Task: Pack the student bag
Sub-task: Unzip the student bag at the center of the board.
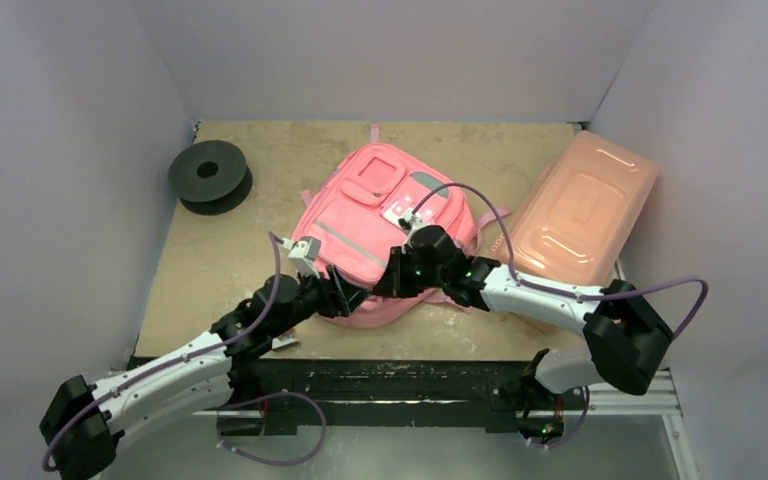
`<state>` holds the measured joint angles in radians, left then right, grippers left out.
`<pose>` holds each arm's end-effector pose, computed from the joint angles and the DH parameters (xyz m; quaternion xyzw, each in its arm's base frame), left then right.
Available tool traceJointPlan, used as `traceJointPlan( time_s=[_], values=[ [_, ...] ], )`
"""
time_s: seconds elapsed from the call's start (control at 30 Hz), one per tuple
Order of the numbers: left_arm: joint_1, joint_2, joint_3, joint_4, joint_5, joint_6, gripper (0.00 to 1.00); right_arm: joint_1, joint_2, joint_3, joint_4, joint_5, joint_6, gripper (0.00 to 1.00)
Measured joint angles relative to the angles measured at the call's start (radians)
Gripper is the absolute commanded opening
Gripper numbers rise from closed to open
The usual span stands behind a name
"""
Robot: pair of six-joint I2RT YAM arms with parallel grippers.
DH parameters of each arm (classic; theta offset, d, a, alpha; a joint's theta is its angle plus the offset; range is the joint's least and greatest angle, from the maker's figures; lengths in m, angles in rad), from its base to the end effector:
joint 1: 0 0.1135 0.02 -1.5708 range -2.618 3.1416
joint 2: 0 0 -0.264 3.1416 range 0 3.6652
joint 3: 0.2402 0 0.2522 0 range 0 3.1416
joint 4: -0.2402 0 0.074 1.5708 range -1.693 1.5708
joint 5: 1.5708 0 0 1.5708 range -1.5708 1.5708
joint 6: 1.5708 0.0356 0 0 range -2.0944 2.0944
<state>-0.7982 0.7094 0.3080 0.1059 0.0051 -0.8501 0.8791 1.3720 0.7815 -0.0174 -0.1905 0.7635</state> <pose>0.1209 -0.1243 0.2131 -0.0193 0.8033 -0.4383 0.4028 0.1825 0.2309 0.2235 -0.0949 0.8783 0.3949 0.2523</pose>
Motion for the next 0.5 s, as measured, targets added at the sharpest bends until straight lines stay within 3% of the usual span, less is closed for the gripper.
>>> traceJointPlan(
  time_s=[0.23, 0.4, 0.5],
  values=[
    [-0.279, 0.173, 0.064, -0.015, -0.322, 0.157, 0.51, -0.010, 0.039, -0.017, 0.046, -0.030, 0.219, 0.06],
    [-0.384, 0.318, 0.182, -0.090, -0.517, 0.211, 0.45, -0.014, 0.058, -0.006, 0.017, -0.029, 0.308, 0.06],
    [-0.403, 0.383, 0.243, -0.139, -0.586, 0.229, 0.36, -0.018, 0.064, -0.006, 0.015, -0.023, 0.342, 0.07]
  ],
)
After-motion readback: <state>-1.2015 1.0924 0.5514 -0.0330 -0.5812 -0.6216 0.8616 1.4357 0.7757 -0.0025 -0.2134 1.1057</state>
